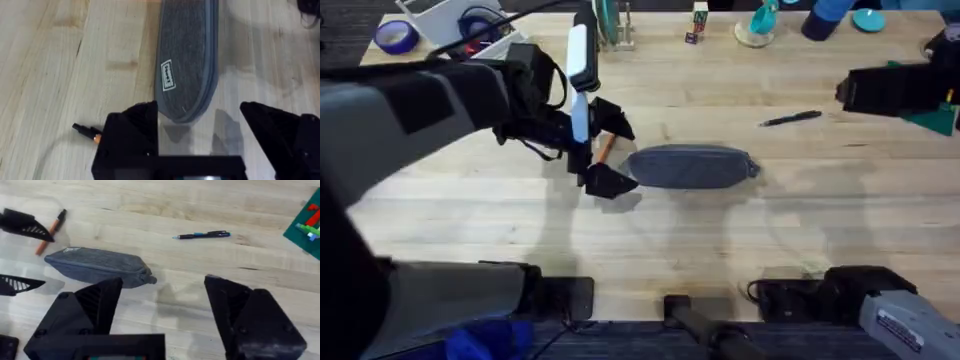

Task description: Unzip the bag, pick up the pens from the table one at a time and place them inside, then zip the bag closed.

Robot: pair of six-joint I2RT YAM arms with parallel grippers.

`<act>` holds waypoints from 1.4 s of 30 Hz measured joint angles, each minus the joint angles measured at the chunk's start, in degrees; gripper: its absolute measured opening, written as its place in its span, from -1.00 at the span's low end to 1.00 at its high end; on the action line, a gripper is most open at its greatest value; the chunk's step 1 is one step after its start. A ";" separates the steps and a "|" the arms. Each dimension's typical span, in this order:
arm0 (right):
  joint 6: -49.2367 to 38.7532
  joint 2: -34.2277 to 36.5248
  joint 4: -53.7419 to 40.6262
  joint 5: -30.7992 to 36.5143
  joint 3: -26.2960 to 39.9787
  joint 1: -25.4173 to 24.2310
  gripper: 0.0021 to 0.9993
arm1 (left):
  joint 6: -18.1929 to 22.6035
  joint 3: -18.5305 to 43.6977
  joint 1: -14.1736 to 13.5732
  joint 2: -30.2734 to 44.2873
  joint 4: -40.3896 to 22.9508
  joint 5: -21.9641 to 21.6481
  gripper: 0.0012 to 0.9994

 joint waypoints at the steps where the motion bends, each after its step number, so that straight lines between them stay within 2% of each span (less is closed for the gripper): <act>1: 0.00 0.02 0.00 0.00 0.00 0.00 1.00 | -0.02 0.00 0.00 0.76 0.55 0.51 0.99; 9: 0.00 0.01 0.00 0.00 0.00 0.00 1.00 | 0.00 0.00 -0.11 3.63 2.26 2.07 0.99; 24: 0.00 0.02 0.00 0.00 0.00 0.00 1.00 | -0.06 -0.02 -0.11 3.77 2.86 2.27 0.96; 25: 0.00 0.00 0.00 0.00 0.00 0.00 0.99 | -0.15 -0.02 -0.11 3.77 2.86 2.30 0.76; 29: 0.00 0.02 0.00 0.00 0.00 0.00 1.00 | 0.00 -0.02 -0.11 3.77 3.14 2.31 -0.53; 30: 0.00 0.01 0.00 0.00 0.00 0.00 1.00 | 0.03 -0.02 -0.11 3.77 3.59 2.29 -0.80; 32: 0.00 0.01 0.00 0.00 0.00 0.00 1.00 | 0.23 -0.02 -0.11 3.77 3.78 2.29 -0.91; 42: 0.00 0.02 0.04 0.00 0.00 0.00 1.00 | 0.22 -0.02 -0.11 3.77 3.78 2.29 -0.91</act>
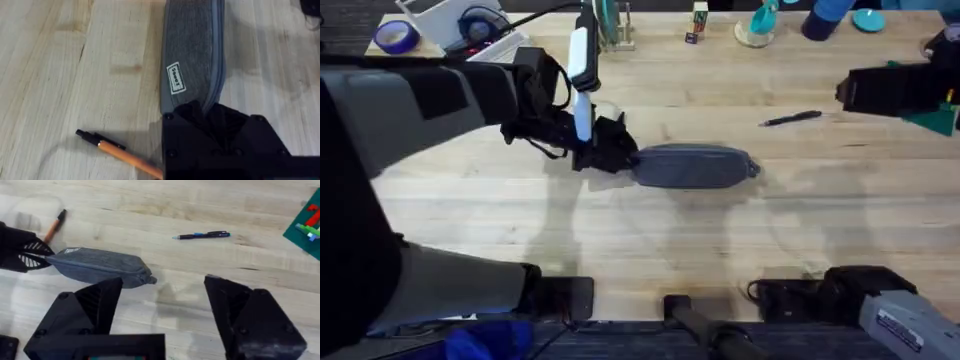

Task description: Unzip the bag, pick up the pens from the table one at a time and place them inside, then zip the bag closed.

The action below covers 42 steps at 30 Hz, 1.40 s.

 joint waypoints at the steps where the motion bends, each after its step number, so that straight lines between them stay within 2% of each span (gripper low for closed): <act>1: 0.00 0.01 -0.02 0.00 0.00 0.00 1.00 | 0.02 0.00 0.00 0.00 0.00 0.00 -0.91; 6: -5.22 0.00 -0.83 -0.22 0.00 0.00 1.00 | 0.02 0.00 0.00 0.00 0.00 0.00 -0.91; 16: -30.05 -0.01 -5.28 -4.22 -1.40 0.00 1.00 | 0.02 0.00 0.00 0.00 0.00 0.00 -0.92; 27: -57.44 0.05 -5.60 -12.89 -12.95 0.00 1.00 | 0.02 0.00 0.00 0.00 0.00 0.00 -0.92; 36: -67.62 0.52 -4.74 -14.74 -21.78 0.00 0.99 | 0.00 0.00 0.00 0.00 0.00 0.00 -0.92; 42: -69.90 3.27 -3.50 -15.05 -22.53 0.00 1.00 | 0.00 0.00 0.00 0.00 0.00 0.00 -0.92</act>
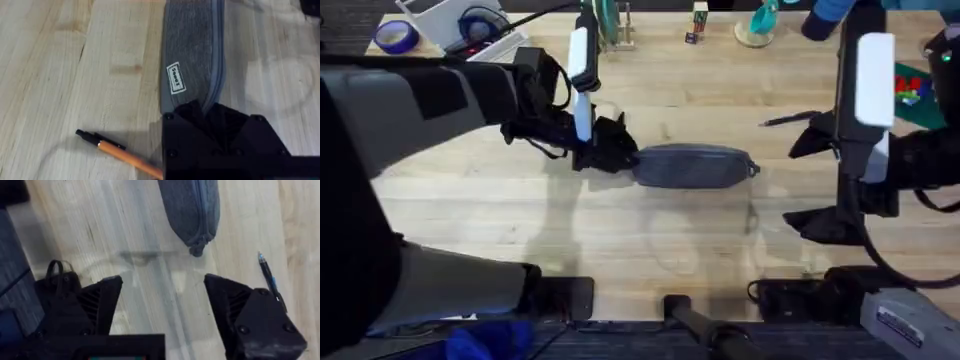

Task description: Unzip the bag, pick up the pens from the table one at a time and place them inside, then zip the bag closed.

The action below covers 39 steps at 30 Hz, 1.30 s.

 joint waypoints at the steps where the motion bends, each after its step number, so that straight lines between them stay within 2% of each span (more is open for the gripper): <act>1: -0.18 0.39 0.02 -0.09 0.00 0.00 0.99 | 0.02 0.00 0.00 0.00 -0.02 0.00 -0.92; 8: -0.71 3.95 1.52 -0.44 0.00 -0.11 0.99 | 0.02 0.00 0.00 0.00 -0.02 0.00 -0.92; 19: -5.36 16.25 4.06 -3.89 0.00 -2.41 1.00 | 0.02 0.00 0.00 0.00 -0.02 0.00 -0.92; 27: -8.60 24.24 9.69 -4.69 0.00 -2.47 0.99 | 0.01 0.00 0.00 0.00 -0.02 0.00 -0.92; 39: -8.02 28.93 17.22 -4.71 0.00 -2.47 0.99 | 0.02 0.00 0.00 0.00 -0.02 0.00 -0.92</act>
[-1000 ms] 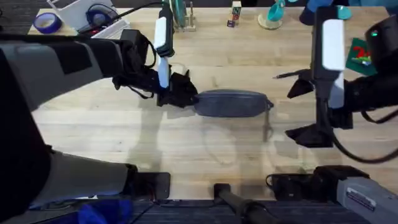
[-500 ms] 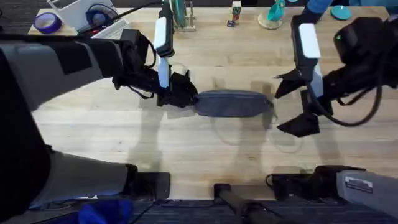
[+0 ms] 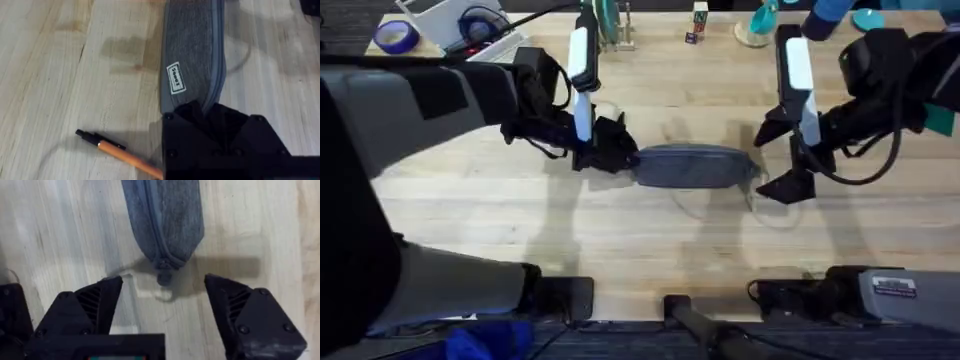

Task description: Unzip the bag, pick up the pens from the table one at a time and place them inside, then zip the bag closed.

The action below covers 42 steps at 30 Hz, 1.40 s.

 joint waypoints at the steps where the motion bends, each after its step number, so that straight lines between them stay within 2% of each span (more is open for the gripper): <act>1: 0.21 0.39 -0.01 0.00 0.00 0.00 0.99 | -0.01 0.00 0.00 0.00 0.01 0.00 -0.92; 13: 0.77 3.96 0.00 0.00 0.00 0.00 1.00 | 0.00 0.00 0.00 0.00 0.02 0.00 -0.92; 42: 2.16 3.96 0.44 0.00 0.00 1.25 1.00 | -0.02 0.00 0.00 0.00 0.20 0.00 -0.92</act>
